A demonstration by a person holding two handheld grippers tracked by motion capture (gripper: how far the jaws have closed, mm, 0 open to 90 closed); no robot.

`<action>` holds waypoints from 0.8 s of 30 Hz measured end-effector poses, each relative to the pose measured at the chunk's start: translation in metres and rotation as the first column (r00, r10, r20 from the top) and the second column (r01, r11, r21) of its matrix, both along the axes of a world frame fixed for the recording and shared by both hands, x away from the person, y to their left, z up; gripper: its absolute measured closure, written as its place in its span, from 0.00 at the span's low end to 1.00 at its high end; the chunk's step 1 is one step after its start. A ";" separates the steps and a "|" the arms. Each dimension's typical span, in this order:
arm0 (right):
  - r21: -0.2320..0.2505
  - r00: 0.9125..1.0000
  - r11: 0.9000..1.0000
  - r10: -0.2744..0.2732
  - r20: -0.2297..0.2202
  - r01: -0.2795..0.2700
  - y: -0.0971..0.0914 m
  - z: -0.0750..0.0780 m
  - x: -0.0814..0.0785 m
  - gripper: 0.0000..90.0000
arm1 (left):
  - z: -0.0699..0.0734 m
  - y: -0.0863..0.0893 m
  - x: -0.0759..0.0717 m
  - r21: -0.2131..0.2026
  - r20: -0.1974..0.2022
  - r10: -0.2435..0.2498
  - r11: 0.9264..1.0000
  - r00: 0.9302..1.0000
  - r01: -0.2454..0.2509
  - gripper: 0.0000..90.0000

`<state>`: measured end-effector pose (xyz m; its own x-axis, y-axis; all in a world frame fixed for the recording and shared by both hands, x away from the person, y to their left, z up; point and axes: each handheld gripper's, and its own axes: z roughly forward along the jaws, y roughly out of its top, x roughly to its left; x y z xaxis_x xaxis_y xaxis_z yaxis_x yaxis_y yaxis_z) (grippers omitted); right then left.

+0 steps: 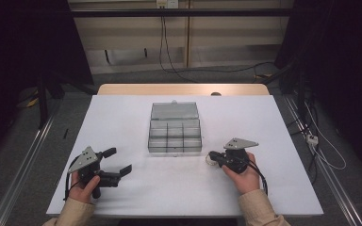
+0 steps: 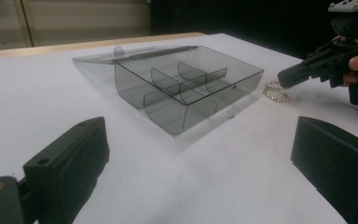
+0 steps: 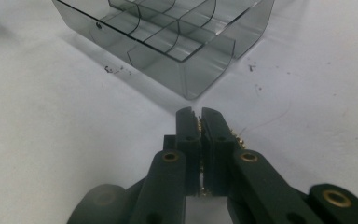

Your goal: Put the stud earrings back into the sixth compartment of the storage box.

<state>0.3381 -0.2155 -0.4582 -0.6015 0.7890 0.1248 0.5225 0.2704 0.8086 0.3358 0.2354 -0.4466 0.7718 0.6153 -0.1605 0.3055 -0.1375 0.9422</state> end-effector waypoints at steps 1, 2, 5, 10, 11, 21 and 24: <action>0.000 1.000 1.000 0.000 0.000 0.000 0.000 0.000 0.000 0.97 | 0.000 0.000 0.000 -0.001 0.000 -0.001 1.000 1.000 0.001 0.04; 0.002 1.000 1.000 0.000 0.003 0.000 -0.001 0.001 0.000 0.97 | 0.000 0.000 0.000 -0.002 0.001 -0.001 1.000 1.000 0.001 0.04; 0.006 1.000 1.000 -0.009 0.023 0.009 -0.004 0.006 -0.001 0.98 | 0.000 0.000 0.000 -0.001 0.001 0.000 1.000 1.000 0.000 0.04; 0.021 0.999 0.999 -0.025 0.039 0.025 -0.008 0.010 -0.001 0.98 | 0.000 0.000 0.000 -0.002 0.002 -0.001 1.000 1.000 0.001 0.04; 0.013 0.998 0.999 -0.032 0.050 0.031 -0.009 0.013 0.000 0.98 | 0.000 0.000 0.000 -0.002 0.002 -0.001 1.000 1.000 0.001 0.04; 0.040 0.997 0.998 -0.044 0.067 0.042 -0.011 0.022 0.002 0.98 | 0.000 0.000 0.000 0.001 0.003 0.000 1.000 1.000 0.000 0.04; 0.044 0.997 0.998 -0.043 0.068 0.041 -0.011 0.025 0.003 0.98 | 0.000 0.000 0.000 0.000 0.002 -0.002 1.000 1.000 0.002 0.04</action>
